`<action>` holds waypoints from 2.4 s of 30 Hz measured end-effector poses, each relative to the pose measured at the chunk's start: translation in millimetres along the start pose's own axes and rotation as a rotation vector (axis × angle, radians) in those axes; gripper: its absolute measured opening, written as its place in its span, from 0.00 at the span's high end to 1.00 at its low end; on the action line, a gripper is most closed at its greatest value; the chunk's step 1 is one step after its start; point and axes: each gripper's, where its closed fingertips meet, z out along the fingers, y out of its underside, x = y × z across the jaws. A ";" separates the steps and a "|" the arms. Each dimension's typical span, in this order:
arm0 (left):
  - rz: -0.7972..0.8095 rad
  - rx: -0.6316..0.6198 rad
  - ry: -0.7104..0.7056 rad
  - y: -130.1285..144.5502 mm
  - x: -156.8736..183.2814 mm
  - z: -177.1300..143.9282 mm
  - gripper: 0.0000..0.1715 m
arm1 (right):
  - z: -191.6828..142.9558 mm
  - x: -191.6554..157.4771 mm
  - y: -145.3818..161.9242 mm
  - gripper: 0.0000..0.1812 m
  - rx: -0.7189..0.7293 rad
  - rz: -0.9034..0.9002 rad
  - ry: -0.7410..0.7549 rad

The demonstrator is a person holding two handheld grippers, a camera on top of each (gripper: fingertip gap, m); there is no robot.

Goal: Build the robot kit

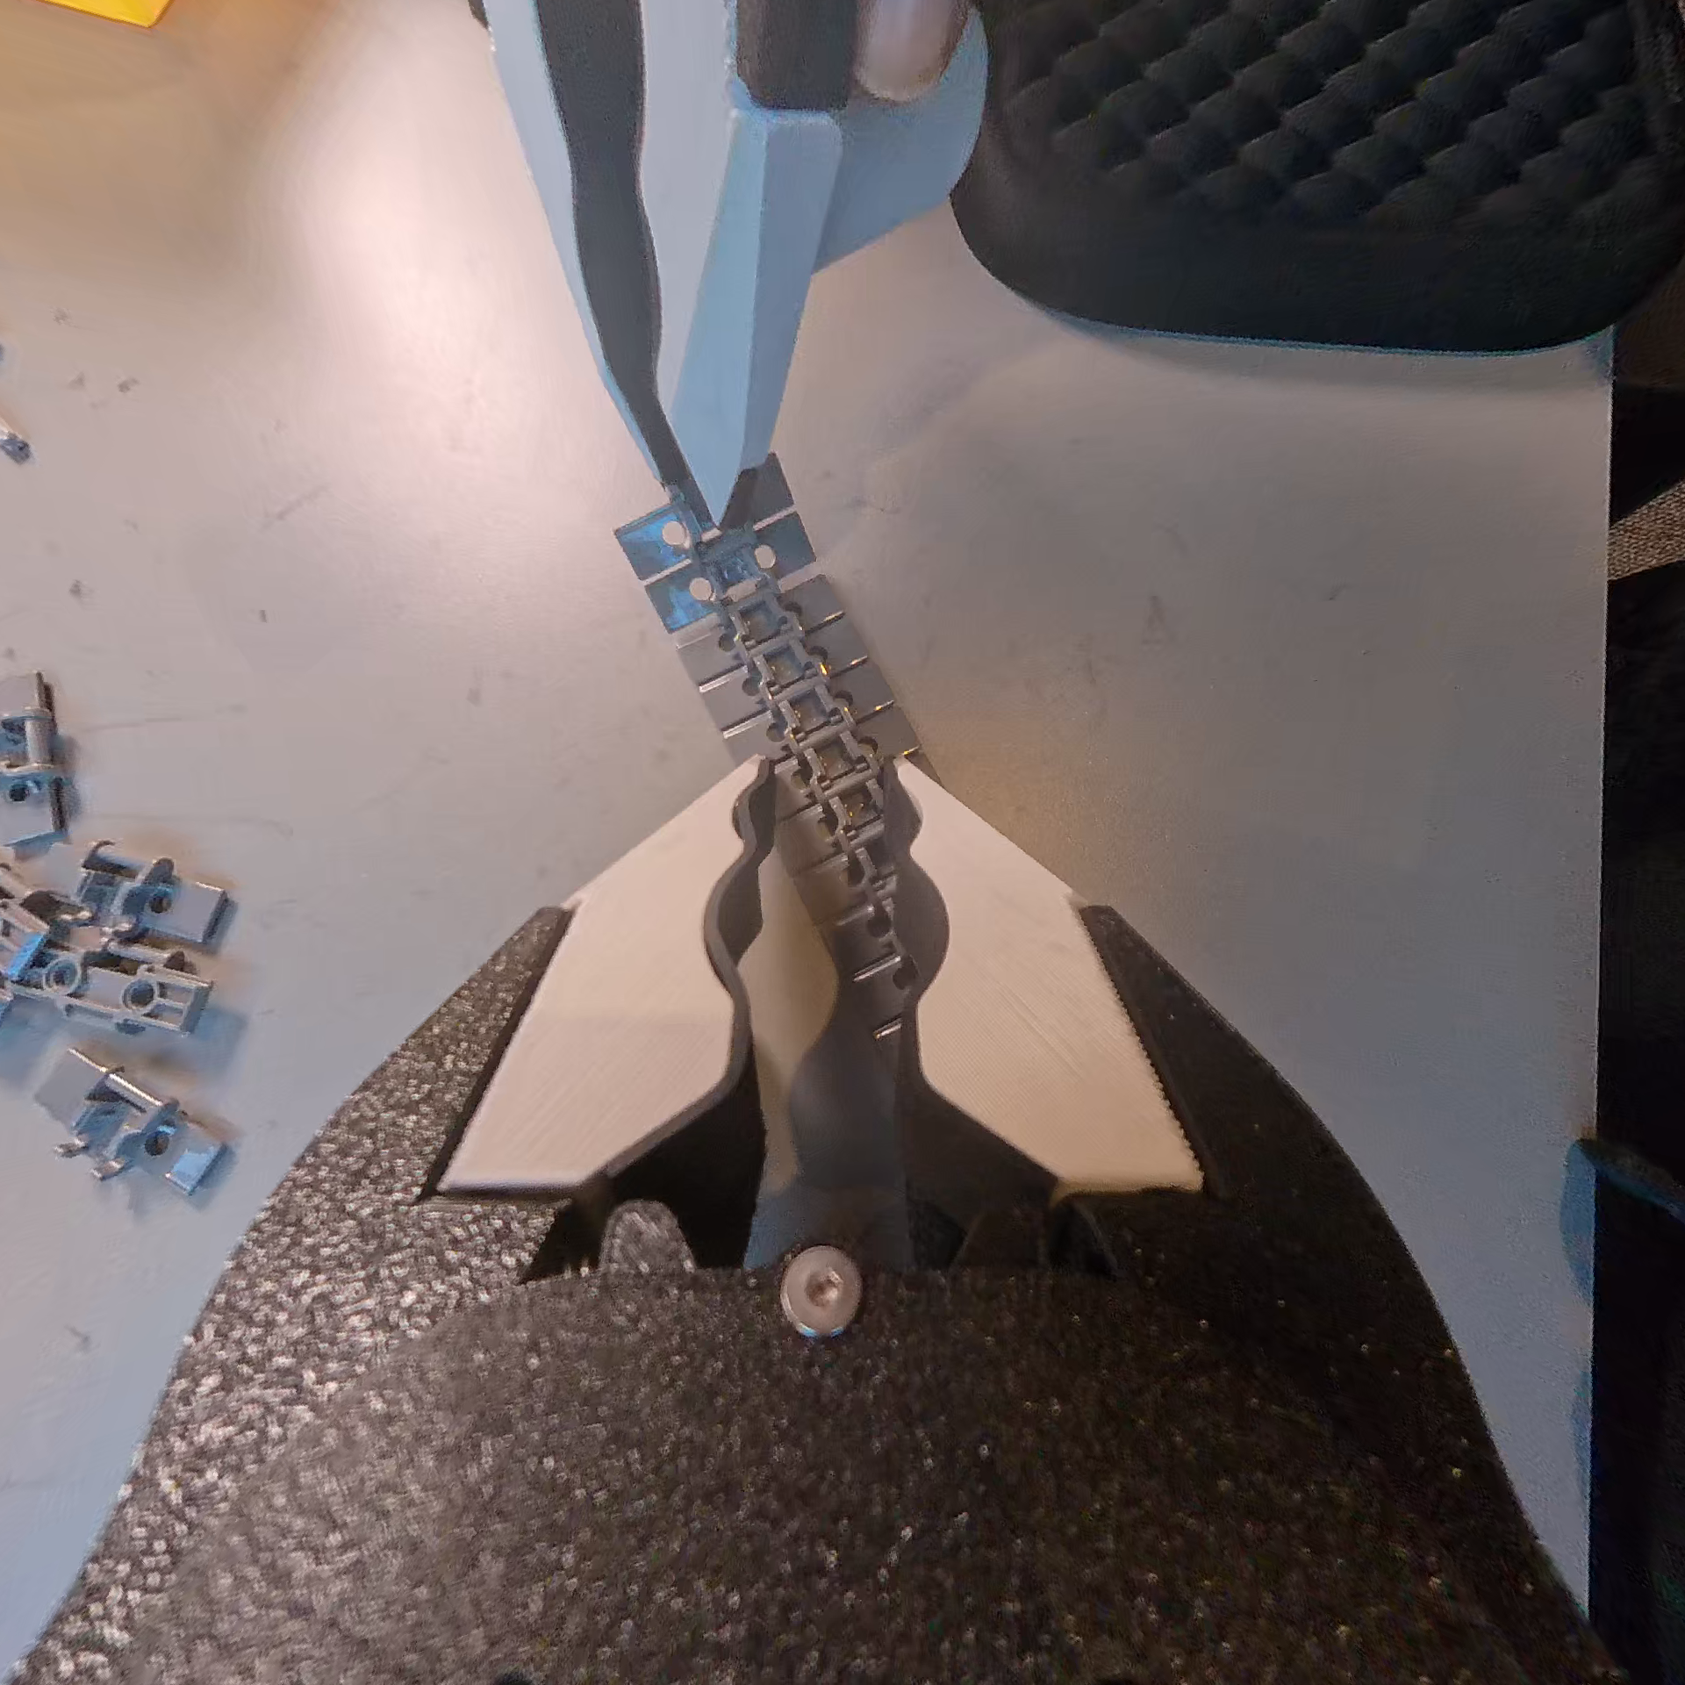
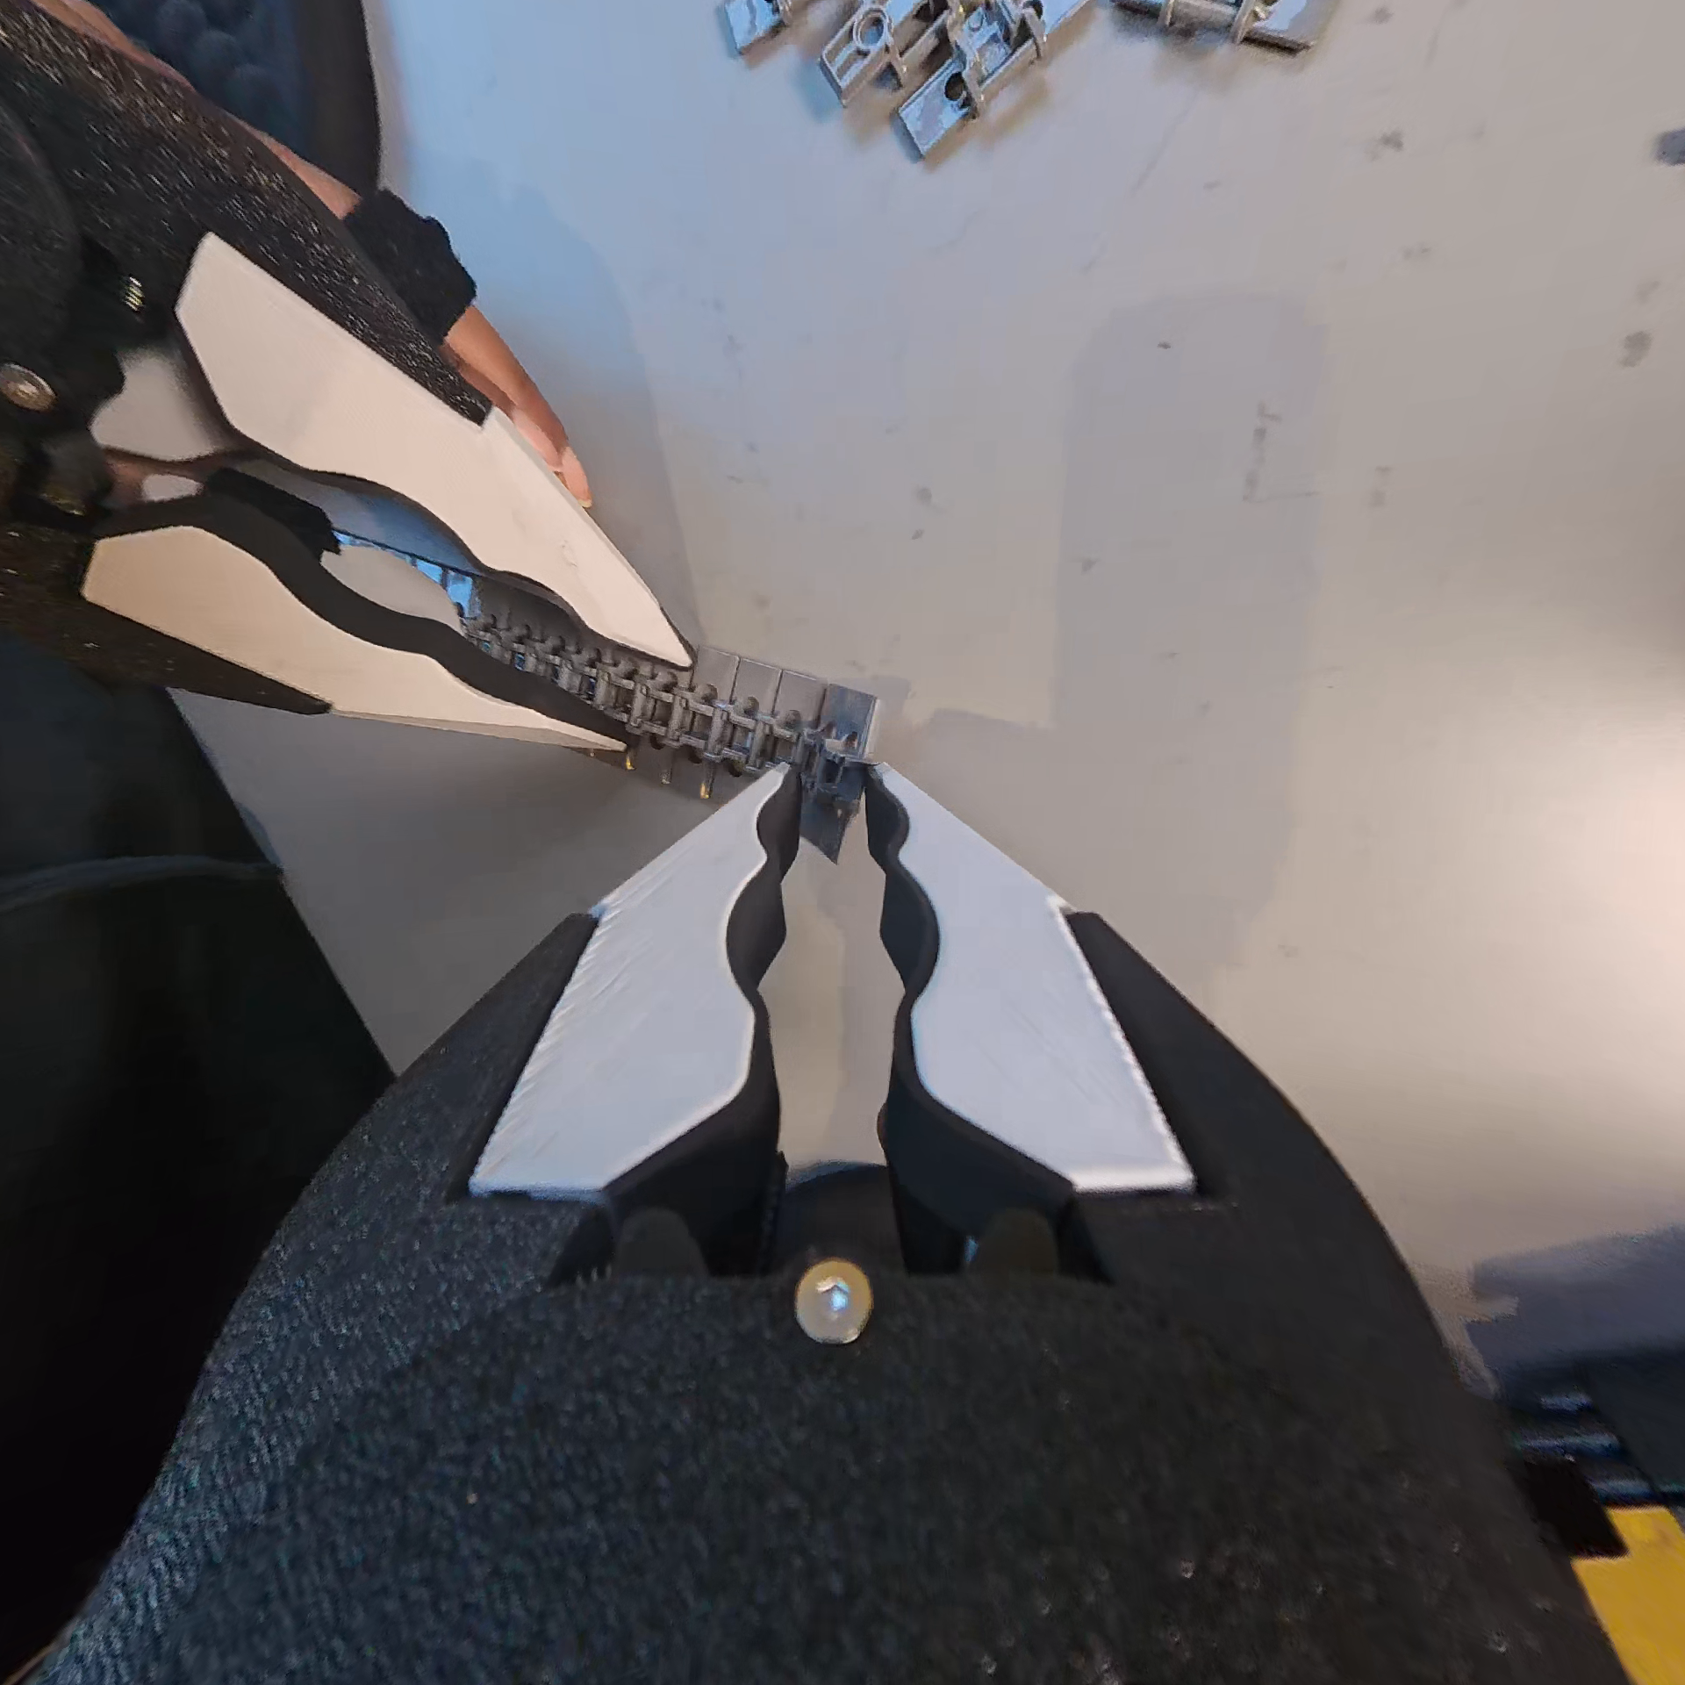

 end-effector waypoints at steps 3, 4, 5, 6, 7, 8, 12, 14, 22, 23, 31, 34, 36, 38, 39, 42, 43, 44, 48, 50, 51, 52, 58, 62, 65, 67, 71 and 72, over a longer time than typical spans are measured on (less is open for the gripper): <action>0.002 0.000 -0.003 0.0 0.0 0.0 0.87 | -1.5 -2.2 -1.5 0.94 0.023 0.030 -0.021; 0.003 0.000 -0.004 0.0 -0.1 0.0 0.87 | 0.5 2.2 2.3 0.94 0.005 0.016 0.014; 0.004 0.000 -0.005 0.0 0.0 0.0 0.87 | 3.1 5.9 6.7 0.94 -0.019 -0.013 0.054; 0.005 0.000 -0.004 0.2 0.1 0.0 0.87 | 5.6 7.5 9.0 0.93 -0.031 -0.042 0.085; 0.005 0.000 -0.003 0.3 0.3 -0.2 0.87 | 6.9 7.8 7.8 0.94 -0.026 -0.056 0.102; 0.005 0.001 -0.003 0.3 0.4 -0.3 0.87 | 7.3 8.1 6.0 0.95 -0.018 -0.062 0.112; 0.006 0.001 -0.004 0.3 0.3 -0.2 0.87 | 8.0 8.8 5.1 0.94 -0.028 -0.087 0.143; 0.007 0.002 -0.005 0.4 0.3 -0.3 0.87 | 7.6 8.5 4.9 0.94 -0.038 -0.117 0.167; 0.009 0.003 -0.010 0.4 0.0 -0.1 0.87 | 4.9 -2.1 1.5 0.97 -0.012 -0.152 0.163; 0.009 0.003 -0.009 0.4 0.0 -0.2 0.87 | 4.6 -0.5 1.7 0.95 -0.010 -0.149 0.169; 0.008 0.003 -0.009 0.4 0.1 -0.3 0.87 | 6.9 1.8 2.0 0.90 -0.021 -0.071 0.108; 0.009 0.003 -0.010 0.4 0.1 -0.3 0.87 | 6.0 3.9 1.7 0.94 -0.035 -0.074 0.124; 0.009 0.003 -0.010 0.4 0.0 -0.4 0.87 | 5.5 8.6 3.3 0.97 -0.049 -0.081 0.146; 0.009 0.003 -0.010 0.5 0.2 -0.5 0.87 | 6.0 4.9 2.1 0.95 -0.028 -0.032 0.087; 0.010 0.003 -0.010 0.5 0.1 -0.5 0.87 | 5.8 3.2 1.9 0.94 -0.022 -0.003 0.054; 0.011 0.003 -0.011 0.5 0.1 -0.6 0.87 | 4.6 -3.6 -0.1 0.93 0.010 0.083 -0.055; 0.010 0.003 -0.011 0.5 0.1 -0.6 0.87 | 4.6 -5.0 0.4 0.94 0.014 0.107 -0.084; 0.010 0.003 -0.011 0.5 0.1 -0.6 0.87 | 5.6 -1.7 2.8 0.93 0.006 0.112 -0.075; 0.010 0.003 -0.011 0.4 0.1 -0.6 0.87 | 13.8 -0.8 10.0 0.92 -0.022 0.081 -0.048; 0.009 0.004 -0.010 0.4 0.2 -0.6 0.87 | 13.4 -0.8 5.8 0.94 -0.003 0.067 -0.038; 0.009 0.004 -0.010 0.4 0.1 -0.6 0.87 | 12.2 -1.7 3.7 0.93 0.003 0.073 -0.044; 0.009 0.004 -0.010 0.4 0.2 -0.6 0.87 | 11.1 -1.1 2.3 0.93 0.006 0.076 -0.043; 0.011 0.003 -0.012 0.4 0.0 -0.6 0.87 | 11.7 4.0 2.9 0.95 -0.009 0.076 -0.015; 0.015 0.003 -0.015 0.5 0.1 -0.5 0.87 | 13.1 5.5 4.1 0.96 -0.032 0.094 -0.015; 0.015 0.003 -0.014 0.5 0.2 -0.5 0.87 | 14.0 6.8 4.9 0.96 -0.097 0.039 0.027; 0.017 0.003 -0.013 0.5 0.4 -0.4 0.87 | 14.9 7.5 4.9 0.96 -0.138 0.019 0.049; 0.021 0.003 -0.009 0.4 1.3 -0.2 0.88 | 14.8 7.9 5.3 0.96 -0.216 -0.057 0.116; 0.022 0.003 -0.009 0.3 1.5 -0.2 0.88 | 14.8 8.0 5.3 0.96 -0.228 -0.066 0.122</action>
